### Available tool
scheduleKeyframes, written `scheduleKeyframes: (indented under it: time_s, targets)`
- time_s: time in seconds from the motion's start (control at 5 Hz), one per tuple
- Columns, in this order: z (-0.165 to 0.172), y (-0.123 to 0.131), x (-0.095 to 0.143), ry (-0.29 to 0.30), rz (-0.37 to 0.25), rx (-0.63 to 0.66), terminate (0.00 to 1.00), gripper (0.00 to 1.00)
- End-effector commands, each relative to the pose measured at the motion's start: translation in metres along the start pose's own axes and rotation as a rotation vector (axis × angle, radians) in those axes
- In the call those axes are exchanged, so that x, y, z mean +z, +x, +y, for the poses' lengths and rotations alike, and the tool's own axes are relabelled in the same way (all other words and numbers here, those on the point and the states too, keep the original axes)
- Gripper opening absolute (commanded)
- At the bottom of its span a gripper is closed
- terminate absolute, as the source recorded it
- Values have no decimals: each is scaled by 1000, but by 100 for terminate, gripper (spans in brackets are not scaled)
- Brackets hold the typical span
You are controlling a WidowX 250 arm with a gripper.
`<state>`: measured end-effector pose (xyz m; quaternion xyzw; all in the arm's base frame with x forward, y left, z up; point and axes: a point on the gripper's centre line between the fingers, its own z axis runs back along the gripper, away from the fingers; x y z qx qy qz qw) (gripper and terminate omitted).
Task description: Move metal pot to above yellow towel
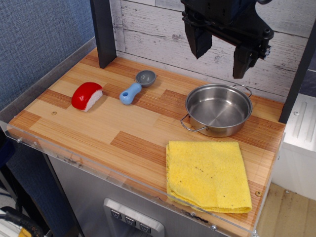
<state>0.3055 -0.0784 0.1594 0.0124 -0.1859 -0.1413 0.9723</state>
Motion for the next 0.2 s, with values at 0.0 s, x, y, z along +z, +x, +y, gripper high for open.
scheduleKeyframes:
  time_s: [0.0]
  targets:
    - [1,0,14,4,-39,7,100,100]
